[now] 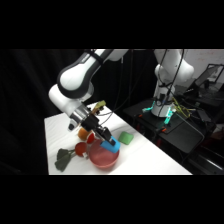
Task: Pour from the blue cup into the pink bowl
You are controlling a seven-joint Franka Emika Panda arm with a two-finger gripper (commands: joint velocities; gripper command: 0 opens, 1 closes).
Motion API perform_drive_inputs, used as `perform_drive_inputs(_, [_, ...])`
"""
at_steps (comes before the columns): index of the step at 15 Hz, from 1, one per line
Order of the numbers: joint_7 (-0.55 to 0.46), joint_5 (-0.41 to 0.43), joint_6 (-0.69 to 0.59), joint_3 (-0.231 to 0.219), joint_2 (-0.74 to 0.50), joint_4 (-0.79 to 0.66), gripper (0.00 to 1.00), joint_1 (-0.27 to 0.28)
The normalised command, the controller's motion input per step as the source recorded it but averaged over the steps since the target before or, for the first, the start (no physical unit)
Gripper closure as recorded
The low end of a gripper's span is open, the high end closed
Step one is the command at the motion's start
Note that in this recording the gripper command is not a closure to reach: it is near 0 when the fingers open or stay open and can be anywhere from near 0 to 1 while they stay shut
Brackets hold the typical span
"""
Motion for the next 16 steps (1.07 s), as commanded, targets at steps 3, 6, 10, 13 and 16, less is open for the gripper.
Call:
perform_drive_inputs(3, [0.11, -0.349, 0.34, -0.145, -0.79, -0.57, 0.15, 0.096])
perform_drive_inputs(6, [0.08, -0.313, 0.53, -0.145, -0.77, -0.72, 0.16, 0.103])
perform_drive_inputs(10, [0.09, -0.299, 0.78, -0.145, -0.61, -0.79, 0.17, 0.106])
perform_drive_inputs(13, [0.22, -0.299, 0.89, -0.169, -0.48, -0.79, 0.17, 0.078])
perform_drive_inputs(16, [0.39, -0.35, 0.78, -0.184, -0.42, -0.71, 0.17, 0.065])
